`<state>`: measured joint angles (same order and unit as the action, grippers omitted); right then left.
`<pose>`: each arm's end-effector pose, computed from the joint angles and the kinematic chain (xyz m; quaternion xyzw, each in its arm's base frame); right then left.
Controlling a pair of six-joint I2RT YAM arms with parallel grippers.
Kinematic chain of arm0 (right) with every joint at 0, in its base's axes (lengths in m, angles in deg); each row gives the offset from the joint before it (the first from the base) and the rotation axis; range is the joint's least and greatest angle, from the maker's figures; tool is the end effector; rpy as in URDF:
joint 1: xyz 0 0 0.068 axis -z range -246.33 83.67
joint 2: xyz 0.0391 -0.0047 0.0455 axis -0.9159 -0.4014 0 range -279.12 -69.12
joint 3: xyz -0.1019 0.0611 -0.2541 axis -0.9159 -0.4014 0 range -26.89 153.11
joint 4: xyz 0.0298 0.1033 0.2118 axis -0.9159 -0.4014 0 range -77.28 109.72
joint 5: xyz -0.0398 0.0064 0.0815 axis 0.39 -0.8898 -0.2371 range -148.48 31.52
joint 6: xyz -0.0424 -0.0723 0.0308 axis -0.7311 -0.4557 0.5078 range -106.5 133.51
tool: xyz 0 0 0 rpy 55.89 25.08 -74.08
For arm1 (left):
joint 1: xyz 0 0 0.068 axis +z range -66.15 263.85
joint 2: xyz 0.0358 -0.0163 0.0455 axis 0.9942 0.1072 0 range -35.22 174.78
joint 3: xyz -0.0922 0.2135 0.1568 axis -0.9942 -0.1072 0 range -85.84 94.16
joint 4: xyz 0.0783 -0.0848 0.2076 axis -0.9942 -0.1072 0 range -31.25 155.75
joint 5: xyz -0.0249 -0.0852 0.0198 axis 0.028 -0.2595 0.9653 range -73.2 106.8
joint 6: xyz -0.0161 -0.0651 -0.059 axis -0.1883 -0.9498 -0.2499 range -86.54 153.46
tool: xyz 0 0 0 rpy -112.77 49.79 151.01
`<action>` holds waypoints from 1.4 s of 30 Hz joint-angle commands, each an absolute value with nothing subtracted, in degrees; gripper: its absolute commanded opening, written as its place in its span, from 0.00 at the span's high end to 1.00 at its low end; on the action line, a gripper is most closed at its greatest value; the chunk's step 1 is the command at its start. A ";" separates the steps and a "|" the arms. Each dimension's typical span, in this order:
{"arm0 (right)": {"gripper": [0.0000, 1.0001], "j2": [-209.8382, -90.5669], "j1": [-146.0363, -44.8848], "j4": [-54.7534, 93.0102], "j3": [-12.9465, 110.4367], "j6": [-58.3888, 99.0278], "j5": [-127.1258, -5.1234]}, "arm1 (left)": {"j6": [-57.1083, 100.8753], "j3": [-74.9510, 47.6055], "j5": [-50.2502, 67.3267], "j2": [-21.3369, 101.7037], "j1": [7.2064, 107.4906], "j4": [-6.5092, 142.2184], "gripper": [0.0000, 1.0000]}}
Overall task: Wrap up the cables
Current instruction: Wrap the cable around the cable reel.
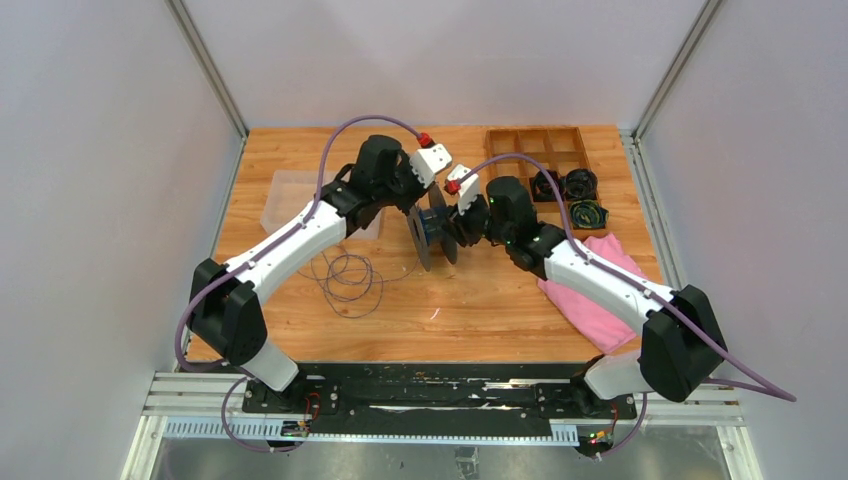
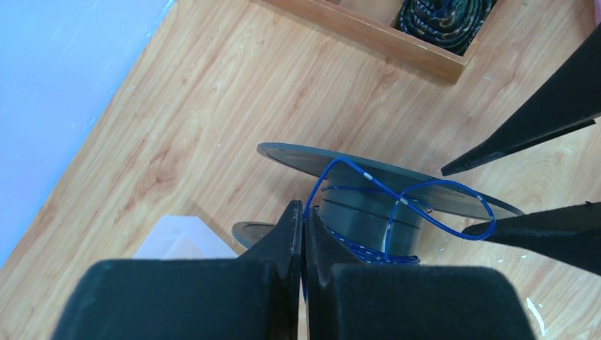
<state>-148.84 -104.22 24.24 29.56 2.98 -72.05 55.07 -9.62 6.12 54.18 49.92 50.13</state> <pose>0.2568 0.2235 0.3009 -0.3937 0.7080 0.2301 0.5393 0.3052 -0.2231 0.3205 0.4412 0.7363 -0.1341 0.4953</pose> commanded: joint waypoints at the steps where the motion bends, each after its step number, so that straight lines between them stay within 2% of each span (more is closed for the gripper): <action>1: 0.66 -148.24 -105.01 24.95 28.91 1.82 -69.38 | 56.56 -7.08 7.14 54.30 49.53 50.33 1.00; 9: 0.81 -147.34 -105.01 24.30 27.96 1.85 -66.86 | 58.60 -3.87 4.65 54.51 51.69 47.45 1.00; 17: 0.88 -145.77 -105.01 24.29 27.03 4.03 -64.88 | 55.21 -6.65 7.17 52.95 52.54 46.29 1.00; 24: 0.94 -145.61 -104.99 24.81 26.01 3.07 -66.17 | 54.34 -8.64 2.88 52.23 55.47 48.59 1.00; 35: 0.95 -145.48 -105.01 24.77 26.24 2.59 -66.59 | 60.51 -12.15 -2.12 53.62 55.71 52.26 1.00; 42: 0.90 -146.29 -104.98 24.87 26.84 3.19 -67.62 | 62.64 -13.92 -5.13 54.09 55.72 55.28 1.00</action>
